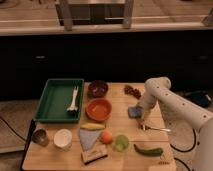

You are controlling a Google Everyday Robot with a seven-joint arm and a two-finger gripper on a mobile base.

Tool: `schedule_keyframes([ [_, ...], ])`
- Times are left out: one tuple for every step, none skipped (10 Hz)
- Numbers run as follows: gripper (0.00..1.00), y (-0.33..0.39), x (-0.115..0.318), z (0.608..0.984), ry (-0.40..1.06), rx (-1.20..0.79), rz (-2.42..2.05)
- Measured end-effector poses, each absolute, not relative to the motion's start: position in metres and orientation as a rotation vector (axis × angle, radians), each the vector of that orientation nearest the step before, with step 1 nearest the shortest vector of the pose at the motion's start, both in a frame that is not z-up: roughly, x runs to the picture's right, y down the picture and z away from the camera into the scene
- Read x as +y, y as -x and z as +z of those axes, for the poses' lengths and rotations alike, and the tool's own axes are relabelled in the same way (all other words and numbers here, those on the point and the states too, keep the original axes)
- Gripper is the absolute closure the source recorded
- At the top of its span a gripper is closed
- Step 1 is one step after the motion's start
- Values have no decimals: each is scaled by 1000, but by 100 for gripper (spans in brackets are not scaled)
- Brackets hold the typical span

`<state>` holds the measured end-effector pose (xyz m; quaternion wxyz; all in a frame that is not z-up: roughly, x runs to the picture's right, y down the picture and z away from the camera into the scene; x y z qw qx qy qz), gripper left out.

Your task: Place sponge in paper cup

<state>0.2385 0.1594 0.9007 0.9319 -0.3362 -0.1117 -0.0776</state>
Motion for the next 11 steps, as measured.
schedule_keyframes([
  [73, -236, 159, 902, 689, -232, -167],
  [84, -231, 157, 903, 690, -236, -179],
  [93, -226, 156, 904, 689, -239, -191],
  [98, -223, 154, 905, 688, -242, -201],
  [100, -218, 151, 904, 689, -244, -218],
  [100, -214, 148, 902, 687, -246, -229],
  [100, -213, 144, 900, 684, -245, -236],
  [100, -212, 141, 898, 679, -247, -242],
  [100, -210, 132, 891, 669, -250, -255],
  [100, -208, 126, 886, 664, -254, -267],
  [100, -206, 123, 883, 660, -261, -278],
])
